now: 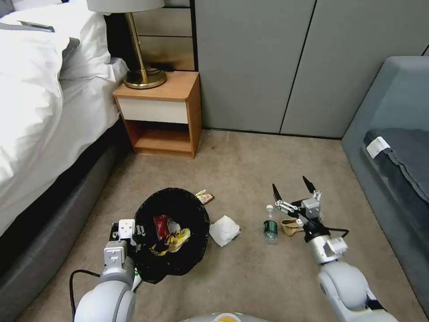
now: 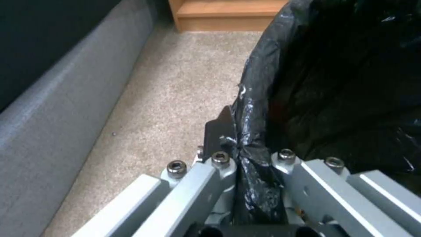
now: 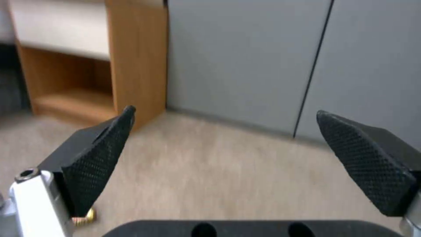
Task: Pick up the trash bin, then pick up the garbage from the floor and place it into the trash bin.
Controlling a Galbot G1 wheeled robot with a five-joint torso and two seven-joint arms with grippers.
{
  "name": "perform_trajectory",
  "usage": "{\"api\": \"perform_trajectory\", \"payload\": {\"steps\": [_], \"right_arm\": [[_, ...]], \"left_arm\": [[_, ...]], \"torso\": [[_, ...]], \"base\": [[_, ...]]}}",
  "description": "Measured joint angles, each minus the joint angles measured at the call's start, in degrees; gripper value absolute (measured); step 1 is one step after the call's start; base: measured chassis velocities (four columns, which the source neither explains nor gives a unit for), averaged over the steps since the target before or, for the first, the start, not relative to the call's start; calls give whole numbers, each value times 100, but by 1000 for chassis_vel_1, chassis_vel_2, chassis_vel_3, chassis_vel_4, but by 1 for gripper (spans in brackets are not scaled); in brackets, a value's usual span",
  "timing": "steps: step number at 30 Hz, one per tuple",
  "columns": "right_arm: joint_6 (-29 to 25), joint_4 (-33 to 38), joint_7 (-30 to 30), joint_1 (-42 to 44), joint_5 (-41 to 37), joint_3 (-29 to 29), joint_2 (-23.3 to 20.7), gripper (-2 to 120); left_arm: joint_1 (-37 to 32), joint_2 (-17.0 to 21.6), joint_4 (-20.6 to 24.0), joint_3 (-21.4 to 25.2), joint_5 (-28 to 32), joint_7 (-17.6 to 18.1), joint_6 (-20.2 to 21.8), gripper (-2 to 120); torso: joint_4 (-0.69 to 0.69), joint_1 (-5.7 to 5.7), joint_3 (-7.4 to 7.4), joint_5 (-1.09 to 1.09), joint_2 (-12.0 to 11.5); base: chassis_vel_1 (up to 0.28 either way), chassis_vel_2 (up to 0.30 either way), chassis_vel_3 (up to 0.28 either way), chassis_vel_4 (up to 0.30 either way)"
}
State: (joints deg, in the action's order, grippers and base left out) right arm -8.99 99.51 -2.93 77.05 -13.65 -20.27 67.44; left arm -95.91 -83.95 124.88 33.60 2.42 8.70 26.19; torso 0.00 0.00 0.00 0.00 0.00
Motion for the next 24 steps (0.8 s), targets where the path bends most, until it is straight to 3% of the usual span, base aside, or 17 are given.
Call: {"api": "perform_trajectory", "payload": {"steps": [1, 2, 7, 9, 15, 24], "right_arm": [[180, -82, -57, -72, -61, 84, -16, 100], [723, -319, -185, -259, -248, 281, -47, 100], [1530, -916, -275, -623, -442, 617, -50, 100], [1966, -1671, -159, -1017, -666, 925, 9, 100], [2348, -2520, 266, -1452, -869, 1055, 155, 100], [2329, -3576, 831, -1808, -559, 906, 389, 100]], "left_arm": [[-6, -4, 0, 0, -3, 0, -2, 1], [-15, -10, -2, 7, -9, 0, -4, 1], [-16, -14, -16, 19, -12, 0, -7, 1], [-20, -11, -27, 33, -12, 0, -7, 1], [-27, 2, -45, 73, -2, 0, -7, 1], [-16, -17, -107, 53, -5, -1, -14, 1]], "torso": [[1, 0, 0, 0, 0], [0, 0, 0, 1, 0], [0, 0, 0, -1, 0], [0, 0, 0, -1, 0], [0, 0, 0, 1, 0], [3, 0, 0, -1, 0]], "base": [[0, 0, 0, 0], [0, 0, 0, 0], [0, 0, 0, 0], [0, 0, 0, 0], [0, 0, 0, 0], [0, 0, 0, 0]]}}
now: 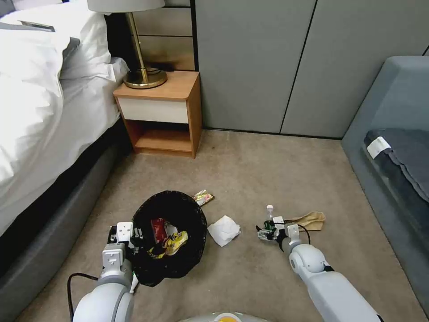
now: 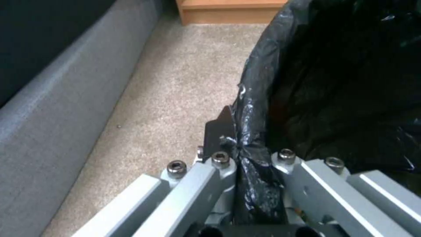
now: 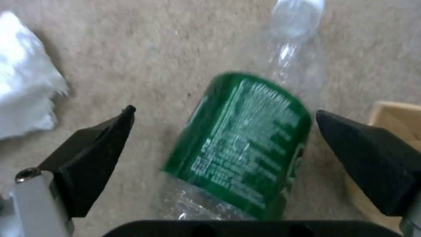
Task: Pick up the trash bin, then pick up the garbage from the floor and place it into the trash bin.
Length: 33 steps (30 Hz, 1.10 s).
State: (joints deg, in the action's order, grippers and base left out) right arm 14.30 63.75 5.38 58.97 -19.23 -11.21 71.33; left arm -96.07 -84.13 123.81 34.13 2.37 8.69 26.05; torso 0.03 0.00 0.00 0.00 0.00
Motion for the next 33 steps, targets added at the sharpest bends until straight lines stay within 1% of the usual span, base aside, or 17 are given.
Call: {"api": "perform_trajectory", "payload": {"steps": [3, 4, 5, 7, 8, 9, 10, 18, 20, 21, 23, 24, 27, 28, 30, 31, 33], "right_arm": [[-89, -251, 108, -72, 109, -77, 64, 100], [-155, -485, 168, -103, 219, -137, 108, 100], [-155, -485, 168, -103, 219, -137, 108, 100], [-229, -616, 214, -159, 289, -169, 152, 100], [-321, -745, 256, -198, 368, -211, 185, 100], [-321, -745, 256, -198, 368, -211, 185, 100], [-364, -820, 273, -228, 406, -246, 200, 100], [-441, -900, 304, -237, 438, -315, 222, 99], [-534, -914, 287, -217, 446, -342, 225, 90], [-534, -914, 287, -217, 446, -342, 225, 90], [-574, -895, 236, -197, 441, -351, 216, 82], [-574, -895, 236, -197, 441, -351, 216, 82], [-591, -843, 188, -180, 411, -357, 197, 76], [-592, -813, 168, -171, 384, -360, 190, 71], [-591, -746, 145, -145, 333, -369, 172, 67], [-591, -746, 145, -145, 333, -369, 172, 67], [-587, -657, 128, -107, 303, -354, 150, 55]], "left_arm": [[-4, -8, -3, -12, -8, 0, -2, 1], [-25, -10, -4, -10, -19, 3, -13, 1], [-25, -10, -4, -10, -19, 3, -13, 1], [-41, -9, 0, -10, -20, 0, -23, 1], [-62, -5, 2, -5, -20, -2, -24, 1], [-62, -5, 2, -5, -20, -2, -24, 1], [-75, 0, 19, 4, -20, -2, -26, 1], [-93, -10, 39, -2, -33, 0, -37, 1], [-85, -19, 48, -17, -38, -1, -40, 1], [-85, -19, 48, -17, -38, -1, -40, 1], [-83, -11, 49, -11, -39, -1, -50, 1], [-83, -11, 49, -11, -39, -1, -50, 1], [-82, -4, 59, -8, -38, 0, -55, 1], [-80, -5, 60, -8, -38, 0, -58, 1], [-79, -5, 60, -8, -37, 0, -64, 1], [-79, -5, 60, -8, -37, 0, -64, 1], [-80, -7, 60, -9, -38, 0, -74, 1]], "torso": [[0, -1, 0, 0, 0], [-9, 0, 2, 3, 0], [-9, 0, 2, 3, 0], [-3, -1, -1, -1, 1], [-5, 0, 0, 5, 0], [-5, 0, 0, 5, 0], [-2, 0, -1, 3, 0], [-3, 0, -1, 1, 1], [-5, -1, -1, 3, 1], [-5, -1, -1, 3, 1], [-5, -1, 0, 2, 1], [-5, -1, 0, 2, 1], [-4, -1, 0, 0, 0], [-4, 0, 0, 0, 0], [-4, 0, 1, -1, 0], [-4, 0, 1, -1, 0], [-4, -1, 1, -1, 0]], "base": [[0, 0, 0, 0], [0, 0, 0, 0], [0, 0, 0, 0], [0, 0, 0, 0], [0, 0, 0, 0], [0, 0, 0, 0], [0, 0, 0, 0], [0, 0, 0, 0], [0, 0, 0, 0], [0, 0, 0, 0], [0, 0, 0, 0], [0, 0, 0, 0], [0, 0, 0, 0], [0, 0, 0, 0], [0, 0, 0, 0], [0, 0, 0, 0], [0, 0, 0, 0]]}}
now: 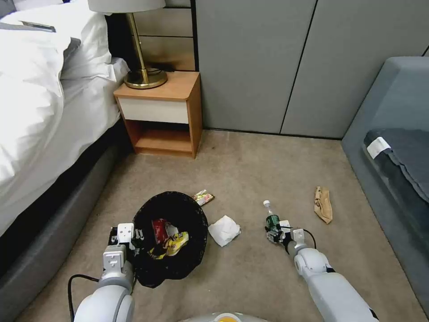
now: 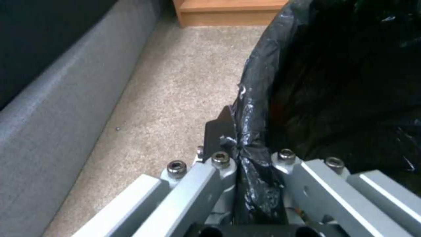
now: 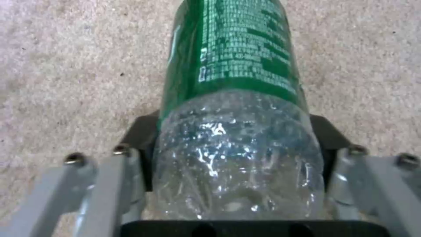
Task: Pick up the trash bin, then pick up the garbage from the floor and place it into the trash bin.
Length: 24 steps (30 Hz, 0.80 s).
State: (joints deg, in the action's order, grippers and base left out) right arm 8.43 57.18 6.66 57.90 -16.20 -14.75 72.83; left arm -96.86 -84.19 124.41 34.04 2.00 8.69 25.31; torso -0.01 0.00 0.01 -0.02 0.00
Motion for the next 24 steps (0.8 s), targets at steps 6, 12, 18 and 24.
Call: {"api": "perform_trajectory", "payload": {"steps": [6, 12, 18, 24], "right_arm": [[-5, 41, -8, 13, -2, 15, -24, 39], [-141, 104, -48, 32, 52, 18, -47, 29], [-778, 1233, -207, 336, 362, 3, -151, 29], [-1737, 2655, 112, 760, 659, 9, -192, 29]], "left_arm": [[8, 3, 0, 1, 0, 0, -3, 1], [8, 9, 0, 2, 0, 0, -5, 1], [11, 20, -15, -14, -5, 0, -5, 1], [19, 9, -48, -63, -30, 0, -6, 1]], "torso": [[2, 0, 0, 0, 0], [2, 1, 0, 0, -1], [2, 1, 0, 2, 0], [2, 1, -1, 3, 0]], "base": [[0, 0, 0, 0], [0, 0, 0, 0], [0, 0, 0, 0], [0, 0, 0, 0]]}}
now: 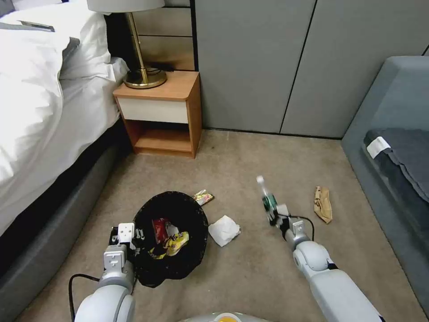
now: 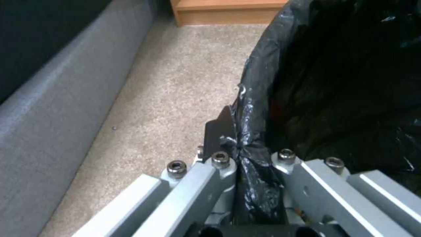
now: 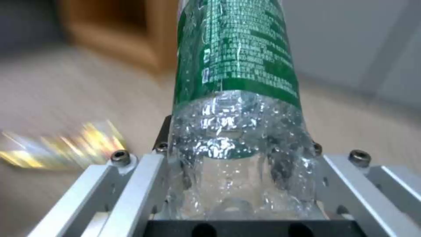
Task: Pick up the trash bin, then pick up the garbage from the floor and place it into the trash bin.
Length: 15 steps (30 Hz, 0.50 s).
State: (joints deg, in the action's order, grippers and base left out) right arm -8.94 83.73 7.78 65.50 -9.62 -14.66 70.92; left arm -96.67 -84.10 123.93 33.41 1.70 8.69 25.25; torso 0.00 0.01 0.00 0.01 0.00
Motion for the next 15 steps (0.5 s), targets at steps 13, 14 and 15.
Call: {"api": "perform_trajectory", "payload": {"steps": [13, 14, 15], "right_arm": [[-938, 2096, 1321, 643, 207, 1163, -362, 29], [-939, 2072, 1315, 634, 239, 1307, -369, 29], [-938, 1985, 1279, 605, 287, 1454, -360, 29]], "left_arm": [[3, -3, 1, -61, -17, -4, -9, 1], [3, -10, 3, -77, -27, -4, -12, 1], [3, -18, 8, -97, -37, -6, -13, 1]], "torso": [[0, -1, -1, -1, 0], [0, -1, -1, -1, 0], [0, 0, -1, -1, 0]], "base": [[0, 0, 0, 0], [0, 0, 0, 0], [0, 0, 0, 0]]}}
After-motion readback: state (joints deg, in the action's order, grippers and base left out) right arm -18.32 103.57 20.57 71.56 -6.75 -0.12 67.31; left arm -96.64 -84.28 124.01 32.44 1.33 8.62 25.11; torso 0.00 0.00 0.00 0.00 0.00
